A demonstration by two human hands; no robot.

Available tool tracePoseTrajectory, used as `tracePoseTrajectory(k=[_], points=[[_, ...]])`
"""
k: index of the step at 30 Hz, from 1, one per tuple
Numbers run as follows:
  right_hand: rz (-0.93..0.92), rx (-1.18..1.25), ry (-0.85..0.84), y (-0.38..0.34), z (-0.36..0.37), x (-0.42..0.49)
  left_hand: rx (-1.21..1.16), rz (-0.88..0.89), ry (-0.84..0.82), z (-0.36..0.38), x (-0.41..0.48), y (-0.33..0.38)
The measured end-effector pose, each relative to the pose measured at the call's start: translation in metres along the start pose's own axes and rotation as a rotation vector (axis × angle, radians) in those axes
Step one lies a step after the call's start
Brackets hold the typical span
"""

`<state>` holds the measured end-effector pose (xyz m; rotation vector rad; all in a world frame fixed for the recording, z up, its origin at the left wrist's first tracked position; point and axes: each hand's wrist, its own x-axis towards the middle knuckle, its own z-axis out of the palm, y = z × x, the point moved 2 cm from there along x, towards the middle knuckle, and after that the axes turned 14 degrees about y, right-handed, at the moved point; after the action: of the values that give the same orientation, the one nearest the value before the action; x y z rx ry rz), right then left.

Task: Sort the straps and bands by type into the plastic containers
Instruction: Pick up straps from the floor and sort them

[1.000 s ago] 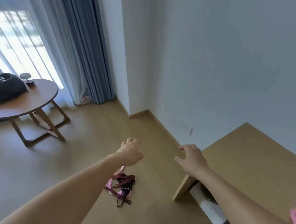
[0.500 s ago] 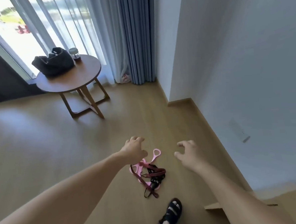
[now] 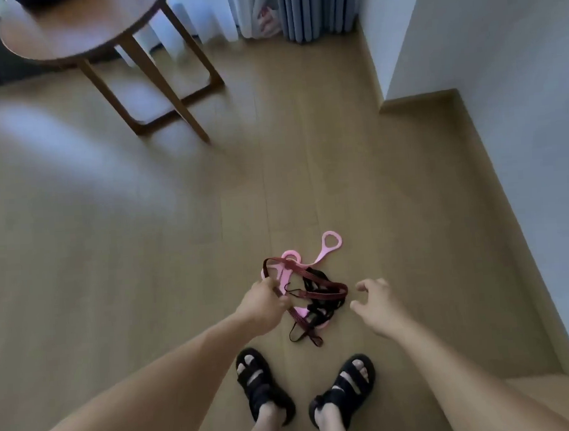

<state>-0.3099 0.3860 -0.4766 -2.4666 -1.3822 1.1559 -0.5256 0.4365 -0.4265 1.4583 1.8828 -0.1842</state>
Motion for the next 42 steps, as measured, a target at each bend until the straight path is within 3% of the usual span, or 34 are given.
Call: tracePoseTrajectory(k=[14, 18, 23, 25, 28, 30, 32, 34, 37, 39, 42], points=[[-0.148, -0.313, -0.060, 0.094, 0.278, 0.236, -0.014, -0.049, -0.031, 0.240, 0.243, -0.130], [-0.169, -0.548, -0.089, 0.111, 0.315, 0.256, 0.040, -0.002, -0.011, 0.263, 0.263, -0.154], [-0.283, -0.711, 0.105, 0.112, 0.301, 0.242, 0.070, 0.082, -0.120, 0.256, 0.253, -0.143], [-0.303, -0.578, 0.062, 0.098, 0.284, 0.232, 0.068, 0.144, -0.128, 0.243, 0.248, -0.131], [-0.416, -0.194, -0.019, 0.058, 0.253, 0.210, 0.193, 0.466, -0.122, 0.216, 0.245, -0.106], [-0.547, 0.056, 0.018, 0.028, 0.226, 0.194, 0.225, 0.630, -0.159, 0.197, 0.246, -0.093], [-0.586, 0.236, 0.089, 0.008, 0.200, 0.185, 0.112, 0.663, -0.199, 0.175, 0.247, -0.086], [-0.507, 0.382, 0.154, -0.006, 0.183, 0.184, -0.026, 0.580, -0.188, 0.152, 0.242, -0.079], [-0.119, 0.773, 0.187, -0.013, 0.172, 0.189, -0.509, 0.261, -0.173, 0.123, 0.235, -0.067], [0.049, 0.964, 0.033, -0.019, 0.181, 0.187, -0.902, 0.074, -0.119, 0.105, 0.232, -0.057], [-0.031, 1.112, -0.366, -0.040, 0.205, 0.170, -1.373, -0.170, -0.160, 0.087, 0.227, -0.038]])
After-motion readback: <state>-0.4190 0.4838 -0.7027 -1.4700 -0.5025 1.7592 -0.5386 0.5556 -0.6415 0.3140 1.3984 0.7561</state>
